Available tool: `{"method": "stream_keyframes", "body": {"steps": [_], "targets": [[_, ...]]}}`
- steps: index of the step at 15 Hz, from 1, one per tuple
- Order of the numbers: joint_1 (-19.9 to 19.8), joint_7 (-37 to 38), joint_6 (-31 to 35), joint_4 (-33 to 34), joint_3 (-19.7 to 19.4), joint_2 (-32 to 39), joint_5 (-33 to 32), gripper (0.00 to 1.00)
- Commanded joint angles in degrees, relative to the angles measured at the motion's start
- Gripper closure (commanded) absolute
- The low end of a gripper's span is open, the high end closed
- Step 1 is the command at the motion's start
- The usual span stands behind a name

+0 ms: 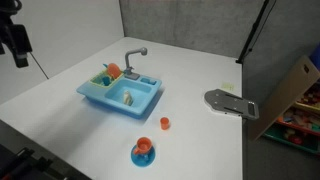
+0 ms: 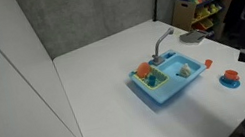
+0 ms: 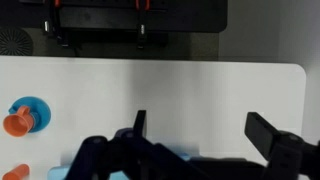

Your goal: Pick up the orange cup and put it in the sink

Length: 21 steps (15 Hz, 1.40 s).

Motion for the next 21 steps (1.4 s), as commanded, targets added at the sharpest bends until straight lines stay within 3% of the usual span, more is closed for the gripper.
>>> {"method": "stream_keyframes", "body": {"steps": [1,12,21], "targets": [[-0.52,-0.15,-0.20,0.11,0.46,-0.01,0.14,0.00],[-1.35,1.76,-0.16,4.72,0.53,1.03,-0.30,0.00],[-7.84,10.32,4.23,11.80,-0.92,6.38,-5.61,0.00]]}}
